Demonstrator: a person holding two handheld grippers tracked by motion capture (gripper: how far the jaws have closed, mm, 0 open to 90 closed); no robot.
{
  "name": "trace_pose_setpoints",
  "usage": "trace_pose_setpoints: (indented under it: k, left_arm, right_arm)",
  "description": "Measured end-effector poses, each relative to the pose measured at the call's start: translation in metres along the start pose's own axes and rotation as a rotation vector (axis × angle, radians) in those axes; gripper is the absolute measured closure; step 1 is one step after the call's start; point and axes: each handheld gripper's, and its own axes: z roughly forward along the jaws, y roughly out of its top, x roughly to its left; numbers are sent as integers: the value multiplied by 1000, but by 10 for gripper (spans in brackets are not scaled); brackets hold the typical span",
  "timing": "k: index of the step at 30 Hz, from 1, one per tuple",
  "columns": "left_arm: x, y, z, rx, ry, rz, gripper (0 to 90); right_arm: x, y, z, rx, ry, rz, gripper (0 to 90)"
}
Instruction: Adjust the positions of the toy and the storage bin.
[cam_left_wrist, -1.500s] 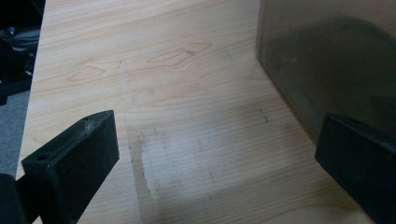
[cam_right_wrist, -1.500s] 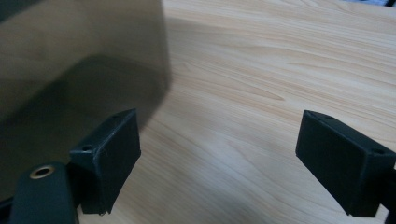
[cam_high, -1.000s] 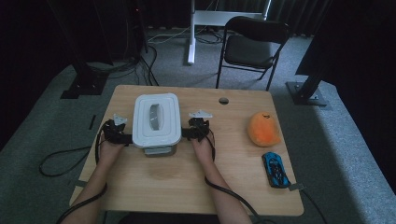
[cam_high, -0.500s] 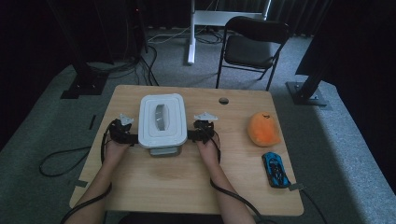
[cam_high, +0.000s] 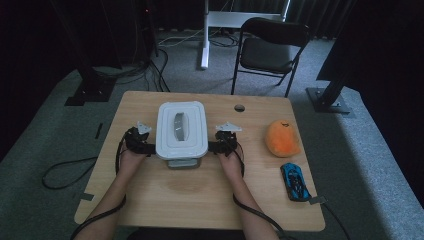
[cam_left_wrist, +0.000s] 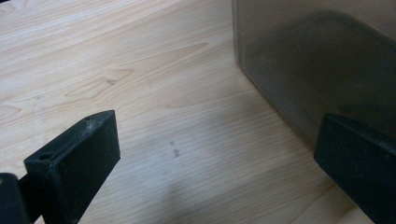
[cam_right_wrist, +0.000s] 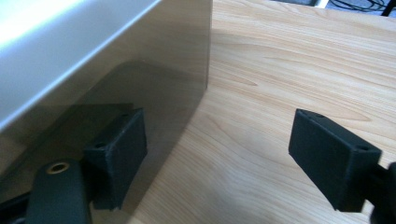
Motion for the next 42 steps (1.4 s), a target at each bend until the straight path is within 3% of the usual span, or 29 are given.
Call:
trace_pose_setpoints:
  k: [20, 31, 38, 42]
  left_arm:
    - [-35, 15, 9, 3, -53, 49, 12]
    - [-52, 15, 10, 3, -88, 63, 12]
    - [-61, 14, 6, 6, -87, 90, 12]
    - [-65, 11, 5, 2, -97, 80, 16]
  right_arm:
    - [-25, -20, -36, -13, -12, 30, 198]
    - [-31, -31, -56, -8, -20, 12, 198]
    - [-32, -41, -66, -12, -25, 11, 199]
    - [-33, -48, -71, -18, -14, 21, 198]
